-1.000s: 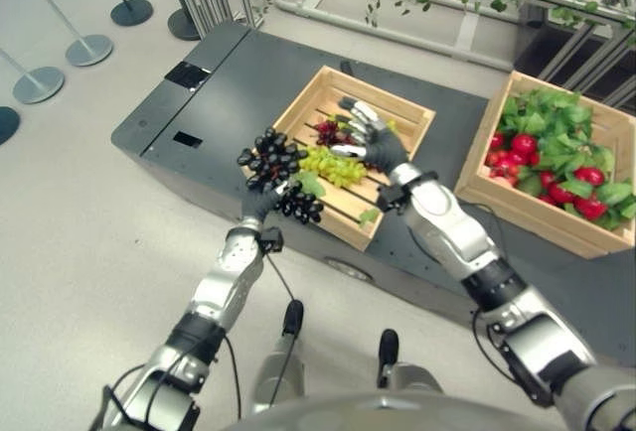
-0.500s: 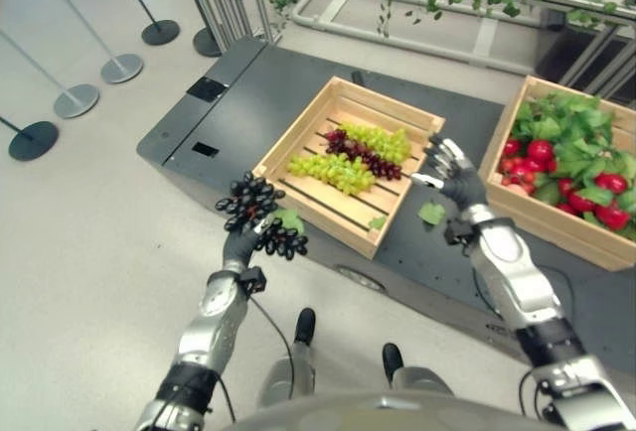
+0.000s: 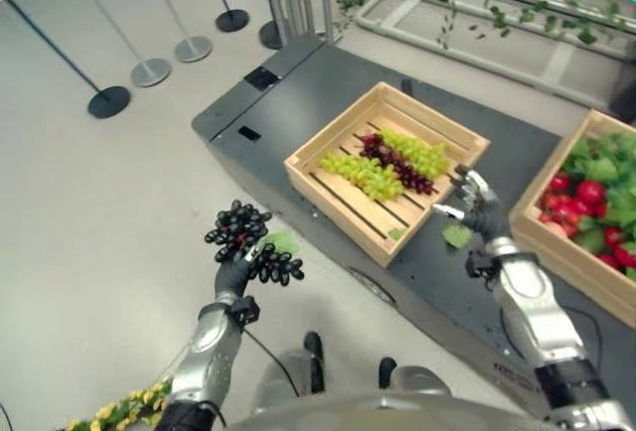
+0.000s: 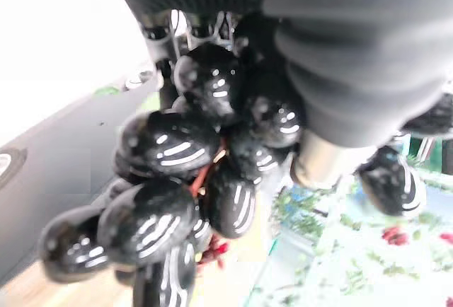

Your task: Pick up the fruits from the basket on one side to the basket on the other side

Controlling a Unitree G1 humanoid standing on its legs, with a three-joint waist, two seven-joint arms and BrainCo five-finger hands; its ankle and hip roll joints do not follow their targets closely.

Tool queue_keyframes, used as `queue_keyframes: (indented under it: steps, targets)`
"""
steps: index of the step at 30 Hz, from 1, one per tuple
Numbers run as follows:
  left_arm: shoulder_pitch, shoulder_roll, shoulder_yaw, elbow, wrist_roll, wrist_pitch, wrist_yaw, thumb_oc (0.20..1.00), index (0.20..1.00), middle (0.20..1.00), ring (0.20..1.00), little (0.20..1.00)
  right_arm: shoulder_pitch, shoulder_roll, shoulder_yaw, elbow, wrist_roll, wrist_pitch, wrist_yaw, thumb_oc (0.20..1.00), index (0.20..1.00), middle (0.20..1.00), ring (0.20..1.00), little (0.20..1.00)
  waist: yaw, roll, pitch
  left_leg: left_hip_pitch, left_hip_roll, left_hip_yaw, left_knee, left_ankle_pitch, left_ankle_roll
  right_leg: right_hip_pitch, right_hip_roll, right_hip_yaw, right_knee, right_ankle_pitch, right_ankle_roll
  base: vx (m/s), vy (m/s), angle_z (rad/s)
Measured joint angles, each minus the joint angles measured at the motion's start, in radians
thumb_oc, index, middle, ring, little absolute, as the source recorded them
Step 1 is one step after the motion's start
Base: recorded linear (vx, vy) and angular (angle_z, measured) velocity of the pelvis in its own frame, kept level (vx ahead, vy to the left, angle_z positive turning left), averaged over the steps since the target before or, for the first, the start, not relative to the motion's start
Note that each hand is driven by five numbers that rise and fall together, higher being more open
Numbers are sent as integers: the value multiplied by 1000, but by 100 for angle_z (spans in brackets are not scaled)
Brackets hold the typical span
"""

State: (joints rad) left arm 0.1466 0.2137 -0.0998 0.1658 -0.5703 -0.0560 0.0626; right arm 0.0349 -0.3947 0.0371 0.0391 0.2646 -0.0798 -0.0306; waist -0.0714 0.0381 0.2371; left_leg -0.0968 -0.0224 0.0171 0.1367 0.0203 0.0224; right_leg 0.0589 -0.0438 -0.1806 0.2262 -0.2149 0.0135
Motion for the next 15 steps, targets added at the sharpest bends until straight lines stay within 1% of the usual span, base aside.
queue_keyframes:
  steps: [1, 2, 3, 4, 5, 6, 7, 8, 9, 10, 12, 13, 14, 15]
  targets:
    - [-17, 0, 0, -1, 2, 0, -3, 200, 200, 200, 200, 200, -8, 2, 0, 5, 0, -2, 1, 1000, 1000, 1000, 1000, 1000, 5, 12, 1, -2, 0, -49, -38, 28, -17, -51, 13, -13, 78, -32, -24, -161, 33, 112]
    - [-37, 1, 0, -5, 7, 1, -4, 200, 200, 200, 200, 200, -10, 7, -3, 6, 0, -2, 1, 1000, 1000, 1000, 1000, 1000, -10, 22, -8, -20, 6, -92, -86, 80, -26, -85, 59, -20, 32, -27, -65, -209, 62, 173]
    - [-63, 6, 5, -20, 9, -7, -9, 200, 200, 200, 200, 200, -22, 16, -11, 14, 0, -4, 1, 1000, 1000, 1000, 1000, 1000, -36, 1, -18, -48, -14, -36, -71, 59, -17, -106, 50, -58, -100, 100, -96, -154, 48, 167]
    - [-69, 9, 5, -14, 9, -6, -14, 200, 200, 200, 200, 200, -22, 29, -20, 23, 0, -2, -1, 1000, 1000, 1000, 1000, 1000, -18, -11, -19, -48, -19, 28, 6, -3, -6, -113, 30, -85, -93, 110, -96, -193, 82, 112]
    - [-69, 16, 6, -15, 9, -5, -18, 200, 200, 200, 200, 200, -13, 44, -29, 19, 0, -2, -2, 1000, 1000, 1000, 1000, 1000, -16, -30, -29, -36, -22, 99, 79, -69, -27, -116, 2, -141, -88, 110, -94, -140, 112, 77]
    - [-47, 22, 10, -12, 12, -6, -19, 200, 200, 200, 200, 200, -8, 40, -28, 5, 1, -3, -1, 1000, 1000, 1000, 1000, 1000, -24, -12, -38, 45, -17, 115, 79, -132, -59, -102, -11, -190, -97, 116, -87, -142, 114, 82]
    - [-41, 20, 12, -10, 14, -6, -20, 200, 200, 200, 200, 200, -4, 36, -33, 6, 0, -3, -2, 1000, 1000, 1000, 1000, 1000, -29, 1, -44, 92, -12, 100, 20, -133, -55, -105, -7, -199, -90, 116, -79, -133, 132, 94]
    - [-33, 23, 13, -16, 21, -5, -21, 200, 200, 200, 200, 200, -1, 31, -37, 6, 0, -3, -2, 1000, 1000, 1000, 1000, 1000, -28, 15, -46, 152, -9, 61, -73, -116, -31, -115, -3, -200, -72, 113, -74, -102, 102, 57]
    - [-35, 26, 13, -20, 33, -5, -22, 200, 200, 200, 200, 200, 2, 26, -39, 7, 0, -3, -2, 1000, 1000, 1000, 1000, 1000, -28, 20, -44, 169, -3, 41, -116, -109, -22, -120, 0, -200, -60, 109, -68, -199, 168, 49]
    - [-20, 28, 14, -21, 46, -6, -22, 200, 200, 200, 200, 200, 6, 31, -36, 10, -1, -2, 0, 1000, 1000, 1000, 1000, 1000, -10, 10, -42, 170, -8, 33, -134, -94, -1, -140, -18, -199, -26, 113, -63, -158, 117, 35]
    - [13, 28, 17, -22, 47, -5, -24, 200, 200, 200, 200, 200, 10, 32, -34, 10, -1, -2, 3, 1000, 1000, 1000, 1000, 1000, -4, 5, -45, 176, -20, 38, -151, -78, 11, -147, -34, -196, -11, 116, -54, -219, 100, 15]
    - [27, 27, 24, -14, 48, -1, -23, 200, 200, 200, 200, 200, 23, 32, -42, 10, -5, -3, 2, 1000, 1000, 1000, 1000, 1000, -6, -3, -44, 155, -36, 28, -148, -68, 19, -166, -45, -146, 25, 114, -33, -248, 81, 45]
    - [29, 31, 25, -12, 48, 3, -22, 200, 200, 200, 200, 200, 44, 32, -47, 12, -9, 1, 2, 1000, 1000, 1000, 1000, 1000, -19, -10, -39, 157, -46, -1, -149, -53, 32, -189, -58, -69, 78, 113, -19, -158, 27, 61]
    - [31, 38, 26, -12, 48, 4, -23, 200, 200, 200, 200, 200, 58, 34, -47, 13, -11, 3, 3, 1000, 1000, 1000, 1000, 1000, -23, -17, -39, 162, -47, -16, -150, -48, 35, -221, -53, -11, 113, 105, 7, -159, 2, 56]
